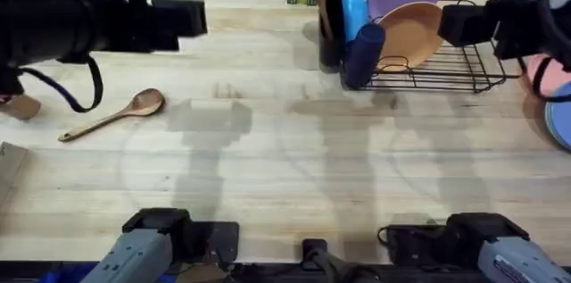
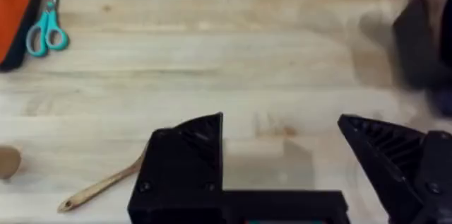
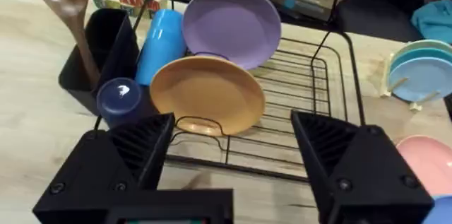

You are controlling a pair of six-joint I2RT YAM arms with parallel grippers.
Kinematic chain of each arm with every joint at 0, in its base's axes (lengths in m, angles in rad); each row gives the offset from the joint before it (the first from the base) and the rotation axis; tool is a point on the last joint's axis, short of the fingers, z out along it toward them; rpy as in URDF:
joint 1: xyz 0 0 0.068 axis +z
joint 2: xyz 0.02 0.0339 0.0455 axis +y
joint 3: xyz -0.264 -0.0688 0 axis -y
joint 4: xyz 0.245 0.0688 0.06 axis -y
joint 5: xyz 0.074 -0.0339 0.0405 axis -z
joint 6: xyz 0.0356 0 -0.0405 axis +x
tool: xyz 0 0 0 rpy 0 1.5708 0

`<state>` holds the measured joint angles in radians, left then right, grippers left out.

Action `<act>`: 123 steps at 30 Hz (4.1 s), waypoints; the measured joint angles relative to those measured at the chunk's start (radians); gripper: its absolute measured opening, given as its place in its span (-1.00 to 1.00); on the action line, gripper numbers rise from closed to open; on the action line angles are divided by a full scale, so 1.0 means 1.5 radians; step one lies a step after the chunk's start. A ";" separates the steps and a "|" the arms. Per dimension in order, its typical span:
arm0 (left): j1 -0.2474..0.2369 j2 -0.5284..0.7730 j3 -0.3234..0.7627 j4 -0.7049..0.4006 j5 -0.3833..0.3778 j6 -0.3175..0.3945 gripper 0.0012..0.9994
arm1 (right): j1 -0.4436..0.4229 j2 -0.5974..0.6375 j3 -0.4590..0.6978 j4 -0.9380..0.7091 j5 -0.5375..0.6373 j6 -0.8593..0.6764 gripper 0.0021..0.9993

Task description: Pick up the spoon on the table one by one and put them onto the rack

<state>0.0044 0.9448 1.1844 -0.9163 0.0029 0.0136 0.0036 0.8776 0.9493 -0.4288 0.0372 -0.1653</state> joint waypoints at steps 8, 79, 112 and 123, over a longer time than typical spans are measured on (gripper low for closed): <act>0.048 0.005 0.026 -0.138 -0.003 0.107 0.98 | 0.000 0.001 0.000 -0.021 -0.028 -0.002 0.99; 0.398 0.533 0.040 0.020 -0.115 0.655 0.99 | 0.000 0.001 0.000 -0.021 -0.036 -0.015 0.99; 0.415 0.614 0.059 -0.002 0.016 0.720 -0.57 | 0.000 0.001 0.000 -0.021 -0.036 -0.015 0.99; 0.415 0.614 0.060 -0.002 0.016 0.720 -0.79 | 0.000 0.001 0.000 -0.021 -0.036 -0.015 0.99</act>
<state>0.6270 1.8664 1.2739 -0.9195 0.0271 1.0931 0.0036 0.8791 0.9493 -0.4608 -0.0162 -0.1879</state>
